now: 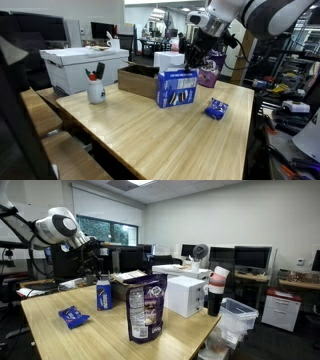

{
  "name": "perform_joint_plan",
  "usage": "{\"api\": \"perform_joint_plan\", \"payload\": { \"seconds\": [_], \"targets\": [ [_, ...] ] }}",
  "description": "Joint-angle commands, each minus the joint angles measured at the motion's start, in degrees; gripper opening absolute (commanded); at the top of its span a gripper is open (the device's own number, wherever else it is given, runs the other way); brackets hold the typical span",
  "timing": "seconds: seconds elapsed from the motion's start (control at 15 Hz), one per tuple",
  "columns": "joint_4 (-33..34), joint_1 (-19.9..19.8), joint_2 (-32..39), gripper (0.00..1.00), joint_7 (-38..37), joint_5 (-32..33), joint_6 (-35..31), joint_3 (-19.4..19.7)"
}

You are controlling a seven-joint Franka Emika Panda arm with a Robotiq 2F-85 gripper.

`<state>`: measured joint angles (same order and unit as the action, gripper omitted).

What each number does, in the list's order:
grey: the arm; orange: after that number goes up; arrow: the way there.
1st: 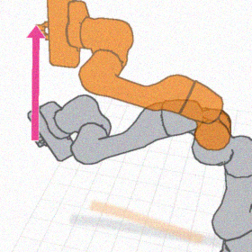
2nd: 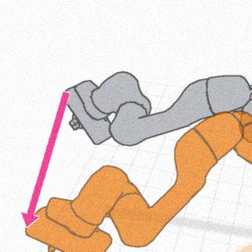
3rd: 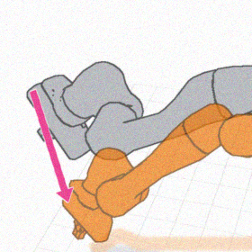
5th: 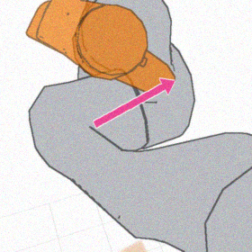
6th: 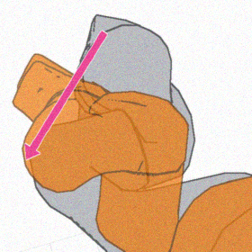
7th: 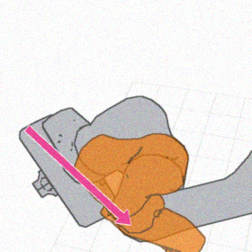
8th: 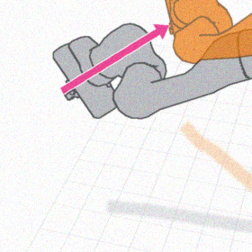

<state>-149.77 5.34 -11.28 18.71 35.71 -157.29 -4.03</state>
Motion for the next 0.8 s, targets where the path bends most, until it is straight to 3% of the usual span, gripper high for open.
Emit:
{"api": "perform_joint_plan", "payload": {
  "seconds": [0.0,0.33,0.73],
  "targets": [
    [-3.4,-1.9,-1.9,0.05,-4.1,6.2,-3.9,-0.6],
    [-6.1,-4.1,-5.4,0.04,-15.6,19.0,-5.8,-2.2],
    [-8.2,-6.8,-9.2,0.04,-37.0,37.4,-2.7,-7.5]
  ]
}}
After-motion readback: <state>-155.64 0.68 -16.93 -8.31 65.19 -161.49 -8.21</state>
